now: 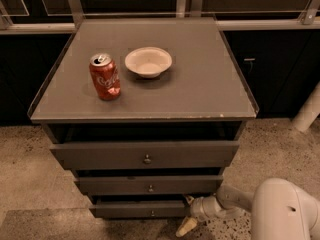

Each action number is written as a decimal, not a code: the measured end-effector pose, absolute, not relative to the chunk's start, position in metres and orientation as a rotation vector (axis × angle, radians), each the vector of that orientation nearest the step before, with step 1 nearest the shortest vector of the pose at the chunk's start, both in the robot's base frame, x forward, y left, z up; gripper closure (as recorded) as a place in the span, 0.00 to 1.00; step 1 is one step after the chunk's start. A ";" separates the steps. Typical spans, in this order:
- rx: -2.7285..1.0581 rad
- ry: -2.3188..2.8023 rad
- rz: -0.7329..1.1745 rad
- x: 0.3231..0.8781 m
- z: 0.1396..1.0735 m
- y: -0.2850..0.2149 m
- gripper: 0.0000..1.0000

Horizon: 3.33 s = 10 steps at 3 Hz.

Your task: Open bottom drawer

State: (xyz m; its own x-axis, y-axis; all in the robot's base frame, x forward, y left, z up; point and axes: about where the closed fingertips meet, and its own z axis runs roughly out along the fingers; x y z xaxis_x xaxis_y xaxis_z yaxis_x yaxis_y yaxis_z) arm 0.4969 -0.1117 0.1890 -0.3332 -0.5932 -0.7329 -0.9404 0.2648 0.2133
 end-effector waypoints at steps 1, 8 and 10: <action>-1.381 2.021 0.877 0.497 0.194 -0.112 0.00; -1.491 1.998 1.092 0.306 0.240 -0.182 0.00; -1.614 1.938 1.061 0.377 0.253 -0.184 0.00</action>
Offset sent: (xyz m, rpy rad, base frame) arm -0.1138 -0.0691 0.0228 0.0793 0.1409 0.1041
